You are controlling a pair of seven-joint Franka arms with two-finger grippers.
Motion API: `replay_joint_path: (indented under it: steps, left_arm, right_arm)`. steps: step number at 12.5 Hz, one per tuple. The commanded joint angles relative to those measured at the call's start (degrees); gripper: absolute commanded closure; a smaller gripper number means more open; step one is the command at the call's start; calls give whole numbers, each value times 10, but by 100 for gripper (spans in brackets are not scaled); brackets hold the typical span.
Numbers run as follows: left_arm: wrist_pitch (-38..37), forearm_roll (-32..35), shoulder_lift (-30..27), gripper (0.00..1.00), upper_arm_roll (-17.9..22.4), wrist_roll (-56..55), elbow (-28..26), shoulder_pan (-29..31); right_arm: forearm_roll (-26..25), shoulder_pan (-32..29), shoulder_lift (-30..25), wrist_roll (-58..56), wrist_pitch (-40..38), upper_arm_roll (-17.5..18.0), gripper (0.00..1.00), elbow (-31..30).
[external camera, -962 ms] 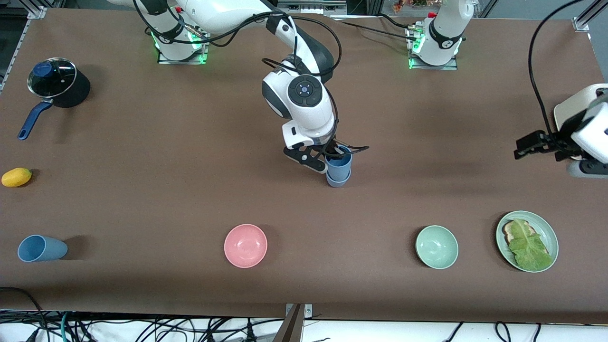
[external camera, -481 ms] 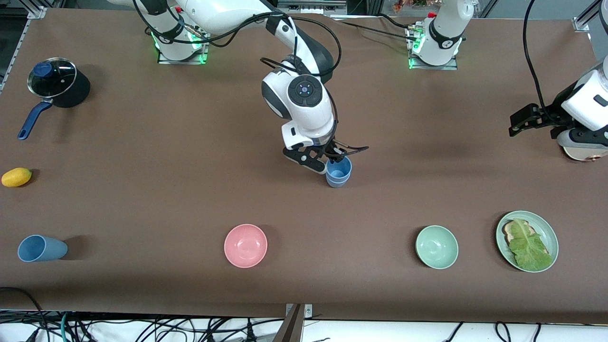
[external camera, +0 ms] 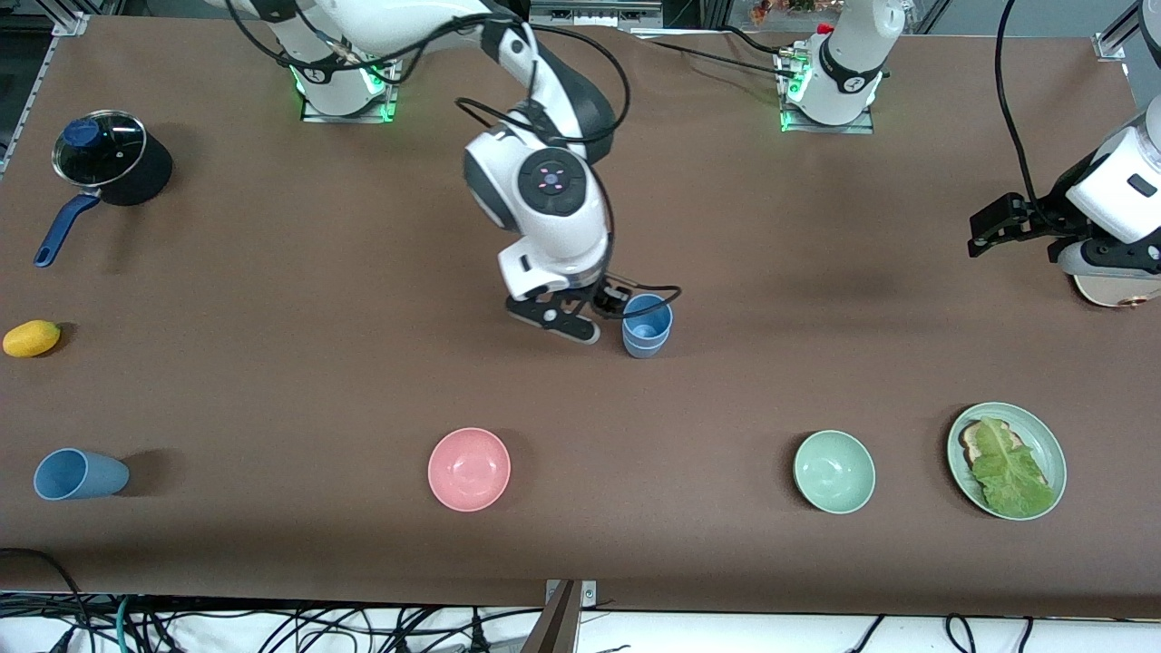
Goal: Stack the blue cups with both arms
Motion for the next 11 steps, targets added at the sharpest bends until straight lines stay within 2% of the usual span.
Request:
replay_joint_path:
  steps: [1,3,4,6,7,11]
  left_arm:
    - [47,-4,-1,0,6,12,-4,3]
    - [57,-2,5,0,6,8,-3,5]
    - [57,2,7,0,6,5,-3,4]
    - [56,3,9,0,6,5,-4,12]
    - [56,2,9,0,6,5,-3,16]
    - [56,4,11,0,6,4,-4,17]
  right_arm:
    - [0,-47,-56,-118,-88,4,29,-10]
    - [0,-59,-89,-196,-139,-25,26,-23]
    - [1,-59,-122,-238,-144,-45,24,-55]
    - [2,-59,-189,-302,-140,-75,9,-129]
    - [3,-59,-214,-325,-146,-90,5,-148]
    - [4,-59,-335,-414,-202,-168,1,-229]
